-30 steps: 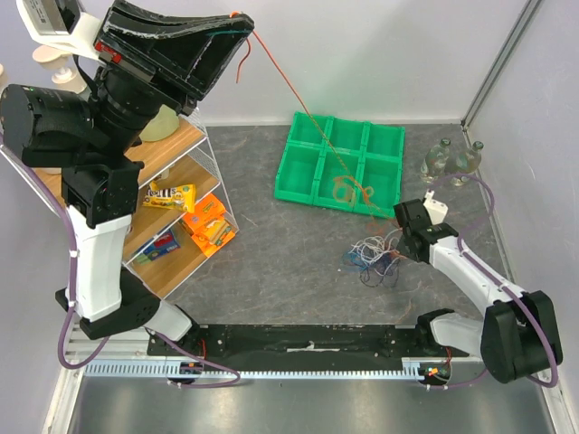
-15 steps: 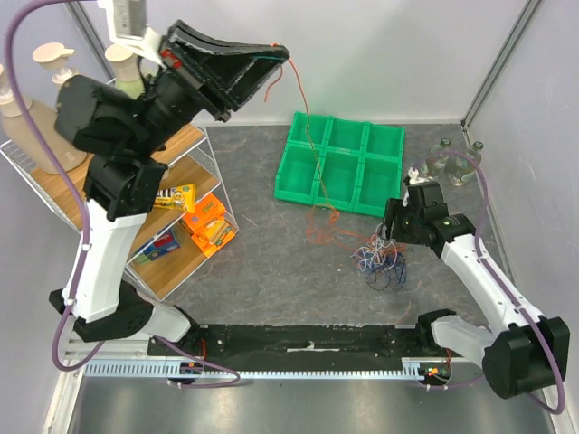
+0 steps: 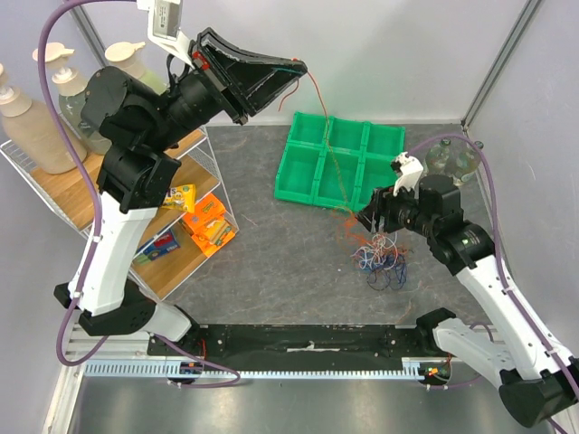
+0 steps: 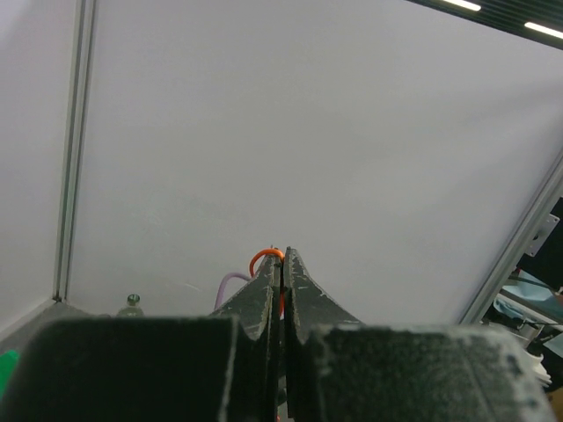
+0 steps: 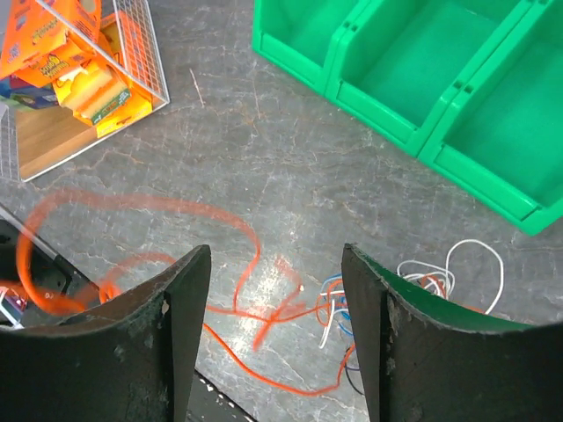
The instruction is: Untangle the cables
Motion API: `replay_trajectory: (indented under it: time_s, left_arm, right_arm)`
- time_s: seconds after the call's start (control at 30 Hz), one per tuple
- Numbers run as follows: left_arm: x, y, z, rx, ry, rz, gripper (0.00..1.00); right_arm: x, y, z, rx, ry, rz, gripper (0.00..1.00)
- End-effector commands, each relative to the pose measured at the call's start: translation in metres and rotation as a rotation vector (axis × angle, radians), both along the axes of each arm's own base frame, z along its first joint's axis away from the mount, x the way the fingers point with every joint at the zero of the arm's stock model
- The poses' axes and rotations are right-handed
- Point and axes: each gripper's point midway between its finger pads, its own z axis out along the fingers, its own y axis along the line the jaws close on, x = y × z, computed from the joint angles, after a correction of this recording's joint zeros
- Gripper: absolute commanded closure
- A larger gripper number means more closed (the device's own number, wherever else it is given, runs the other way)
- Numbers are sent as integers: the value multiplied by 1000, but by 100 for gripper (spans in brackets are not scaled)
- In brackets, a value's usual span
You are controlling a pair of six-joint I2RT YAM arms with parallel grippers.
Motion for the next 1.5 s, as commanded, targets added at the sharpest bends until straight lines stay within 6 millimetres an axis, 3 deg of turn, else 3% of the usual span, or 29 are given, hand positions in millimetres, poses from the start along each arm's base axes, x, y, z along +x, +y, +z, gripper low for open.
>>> replay_trajectory:
  time_s: [0.0, 0.1, 0.2, 0.3, 0.37, 0.43, 0.53, 0.7, 0.93, 1.03, 1.27, 1.37, 1.47]
  left_arm:
    - [-6, 1, -4, 17, 8, -24, 98]
    - [-5, -1, -5, 23, 7, -28, 98]
    - [-4, -3, -8, 30, 10, -31, 98]
    - [-2, -4, -9, 34, 16, -32, 98]
    - [-1, -4, -8, 32, 10, -28, 98]
    - [1, -4, -9, 36, 9, -14, 98]
    - [5, -4, -14, 52, 15, 9, 98]
    - [10, -6, -19, 65, 28, 17, 98]
    - [11, -7, -21, 70, 33, 12, 98]
    - [12, -7, -22, 72, 37, 15, 98]
    - [14, -9, -28, 82, 53, 18, 98]
    - [15, -9, -30, 88, 57, 21, 98]
    - [18, -9, -35, 97, 66, 34, 98]
  right_arm:
    - [5, 8, 24, 3, -24, 46, 31]
    - [-10, 31, 31, 85, -7, 202, 32]
    - [-21, 31, 28, 91, -12, 234, 32]
    - [-23, 17, 16, 69, 34, 133, 32]
    - [-15, -10, -1, -18, 95, -44, 32]
    - [-20, -24, -7, -74, 128, -103, 32]
    - [-26, -29, 6, -93, 95, -93, 32]
    - [-50, 5, -2, -19, 160, 147, 32]
    - [-43, 17, -20, -23, 102, 241, 33]
    - [-49, 28, -32, 17, 128, 306, 34]
    - [-60, 32, -50, 44, 162, 345, 34]
    - [-57, 32, -56, 55, 176, 310, 42]
    - [-52, 31, -50, 57, 163, 285, 68]
